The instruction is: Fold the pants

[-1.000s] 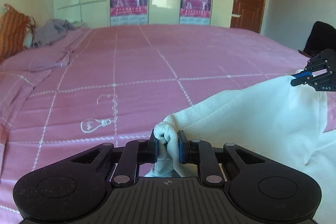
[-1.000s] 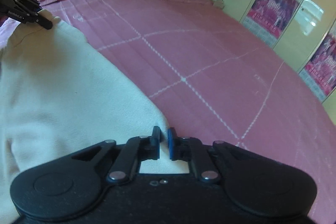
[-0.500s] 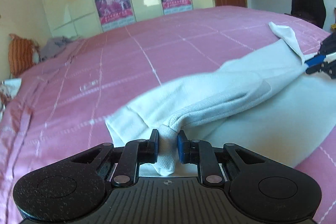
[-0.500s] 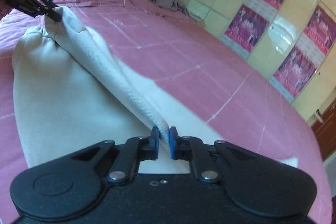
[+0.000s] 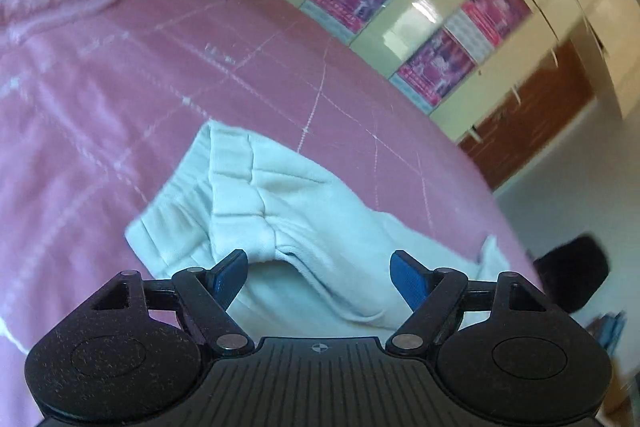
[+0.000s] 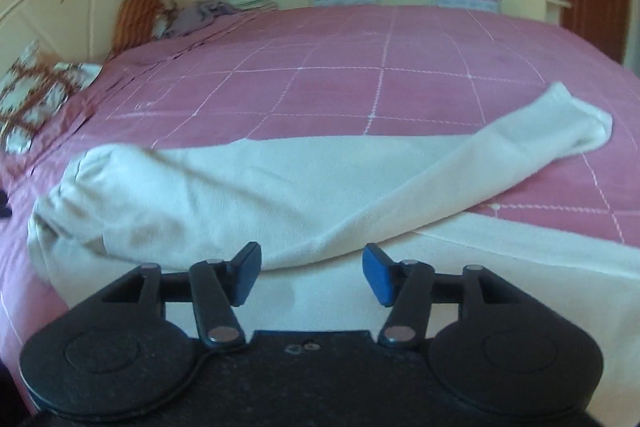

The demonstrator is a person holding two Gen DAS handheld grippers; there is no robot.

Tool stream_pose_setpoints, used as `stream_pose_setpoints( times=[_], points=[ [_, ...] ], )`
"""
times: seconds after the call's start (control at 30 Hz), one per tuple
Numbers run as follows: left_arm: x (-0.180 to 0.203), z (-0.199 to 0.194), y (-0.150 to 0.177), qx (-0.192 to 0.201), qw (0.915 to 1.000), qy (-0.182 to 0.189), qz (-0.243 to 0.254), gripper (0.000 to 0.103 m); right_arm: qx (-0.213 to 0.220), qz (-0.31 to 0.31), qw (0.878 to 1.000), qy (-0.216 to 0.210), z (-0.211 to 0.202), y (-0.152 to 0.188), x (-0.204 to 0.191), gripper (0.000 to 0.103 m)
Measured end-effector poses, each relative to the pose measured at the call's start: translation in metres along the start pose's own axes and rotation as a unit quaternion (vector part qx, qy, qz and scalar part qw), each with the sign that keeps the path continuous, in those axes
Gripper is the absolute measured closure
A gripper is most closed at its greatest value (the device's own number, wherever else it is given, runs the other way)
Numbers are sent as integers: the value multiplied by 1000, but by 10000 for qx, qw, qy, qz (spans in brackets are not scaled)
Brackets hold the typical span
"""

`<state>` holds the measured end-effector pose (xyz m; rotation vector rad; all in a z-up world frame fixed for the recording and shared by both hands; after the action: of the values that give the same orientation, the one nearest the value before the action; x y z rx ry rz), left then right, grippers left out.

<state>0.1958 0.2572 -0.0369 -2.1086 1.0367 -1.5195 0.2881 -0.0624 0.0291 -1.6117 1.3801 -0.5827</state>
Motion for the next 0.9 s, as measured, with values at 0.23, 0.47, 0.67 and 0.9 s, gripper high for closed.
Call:
stream_pose_setpoints(
  times=[0.23, 0.47, 0.67, 0.9],
  points=[
    [-20, 47, 23, -308, 9928, -391, -1085, 30, -717, 1089, 9887, 744, 56, 2, 28, 29],
    [-17, 65, 6, -378, 9966, -332, -659, 84, -719, 1397, 9853, 667, 66, 16, 51, 95],
    [-11, 25, -40, -319, 9995, 5, 8, 84, 374, 1347, 9901, -103, -25, 8, 27, 95],
    [-43, 26, -19, -848, 9943, -527, 384, 84, -125, 1668, 9859, 27, -24, 89, 13, 94]
  ],
)
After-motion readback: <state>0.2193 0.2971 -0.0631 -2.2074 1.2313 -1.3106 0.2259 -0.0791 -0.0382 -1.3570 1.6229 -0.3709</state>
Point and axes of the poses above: each gripper's, at about its wrist camera, not at the fingertips, and z roughly the way its jaws point, x to its right, y to its underside, the point moved 5 cm from there along z, roughly the way its jaws point, and after that the axes turned 14 degrees about x, right-handed, at the moved point
